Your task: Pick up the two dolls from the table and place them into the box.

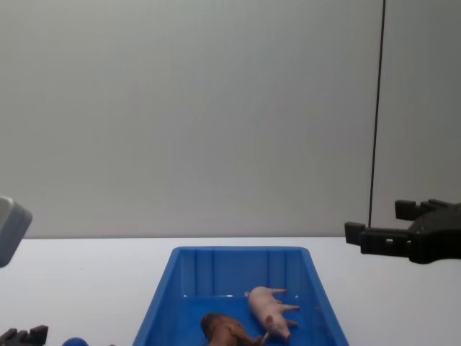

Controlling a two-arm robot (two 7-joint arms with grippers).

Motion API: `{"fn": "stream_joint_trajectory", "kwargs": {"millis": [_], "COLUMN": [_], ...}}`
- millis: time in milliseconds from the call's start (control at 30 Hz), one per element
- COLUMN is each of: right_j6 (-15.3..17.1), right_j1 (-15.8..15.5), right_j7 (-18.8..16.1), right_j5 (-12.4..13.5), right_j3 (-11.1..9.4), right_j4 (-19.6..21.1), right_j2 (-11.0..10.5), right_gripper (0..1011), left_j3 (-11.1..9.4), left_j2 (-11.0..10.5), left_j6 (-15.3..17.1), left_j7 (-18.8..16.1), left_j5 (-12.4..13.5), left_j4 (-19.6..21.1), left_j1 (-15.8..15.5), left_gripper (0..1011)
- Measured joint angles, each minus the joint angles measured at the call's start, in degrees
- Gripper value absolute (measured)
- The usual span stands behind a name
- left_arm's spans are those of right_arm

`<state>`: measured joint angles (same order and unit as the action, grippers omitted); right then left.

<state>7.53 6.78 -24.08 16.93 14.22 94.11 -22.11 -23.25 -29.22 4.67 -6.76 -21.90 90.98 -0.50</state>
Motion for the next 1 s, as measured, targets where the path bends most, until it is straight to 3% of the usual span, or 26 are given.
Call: {"fn": "stream_joint_trajectory", "kwargs": {"millis": [67, 333, 667, 1000], "right_j6": [0.0, 0.0, 0.0, 0.0], "right_j1": [0.0, 0.0, 0.0, 0.0], "right_j7": [0.0, 0.0, 0.0, 0.0], "right_j5": [0.0, 0.0, 0.0, 0.0], "right_j3": [0.0, 0.0, 0.0, 0.0], "right_j4": [0.0, 0.0, 0.0, 0.0], "right_j2": [0.0, 0.0, 0.0, 0.0], "right_gripper": [1001, 1001, 1001, 1001], "left_j3": [0.0, 0.1, 0.6, 1.6], "left_j2": [0.3, 1.1, 1.7, 1.5], "left_j6": [-0.1, 0.1, 0.4, 0.3], "left_j7": [0.6, 2.8, 4.3, 4.5], "left_j5": [0.2, 1.1, 2.1, 3.6], "left_j4": [-0.7, -2.4, -3.6, -2.3], "left_j1": [-0.3, -1.3, -2.1, -2.9], "left_gripper": [1002, 835, 522, 418]}}
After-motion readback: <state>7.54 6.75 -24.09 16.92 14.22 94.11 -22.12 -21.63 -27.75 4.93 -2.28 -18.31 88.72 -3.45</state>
